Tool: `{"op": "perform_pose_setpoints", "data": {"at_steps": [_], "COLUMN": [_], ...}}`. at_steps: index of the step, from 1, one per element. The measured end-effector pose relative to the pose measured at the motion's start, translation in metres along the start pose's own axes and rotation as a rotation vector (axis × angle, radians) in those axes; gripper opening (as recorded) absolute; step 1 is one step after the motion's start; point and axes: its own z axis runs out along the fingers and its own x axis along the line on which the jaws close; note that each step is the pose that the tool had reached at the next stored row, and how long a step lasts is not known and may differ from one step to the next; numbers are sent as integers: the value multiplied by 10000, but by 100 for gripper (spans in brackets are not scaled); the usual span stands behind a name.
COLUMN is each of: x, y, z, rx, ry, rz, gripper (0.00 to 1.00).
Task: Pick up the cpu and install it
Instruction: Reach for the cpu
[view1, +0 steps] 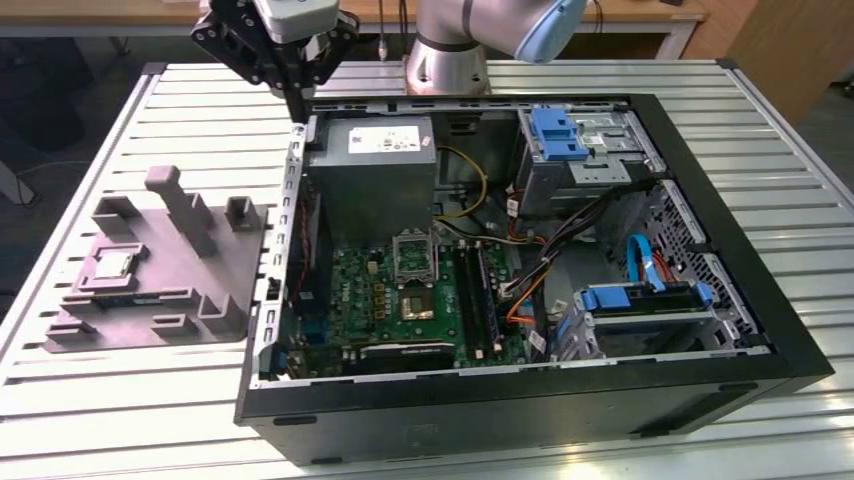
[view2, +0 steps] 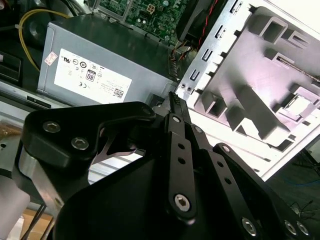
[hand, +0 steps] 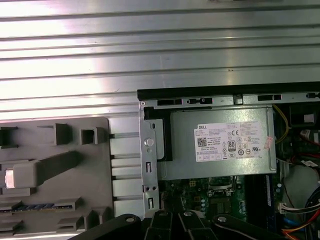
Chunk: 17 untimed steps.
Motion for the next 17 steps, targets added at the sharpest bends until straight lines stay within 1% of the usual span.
{"op": "perform_pose_setpoints", "data": {"at_steps": [2, 3, 11, 12, 17], "x": [4, 53, 69, 116, 126], "y": [0, -4, -5, -9, -9], "z": [0, -1, -2, -3, -4], "rx": [0, 0, 0, 0, 1], "ry": [0, 0, 0, 0, 1], "rz": [0, 0, 0, 0, 0], "gripper": [11, 11, 11, 11, 11]}}
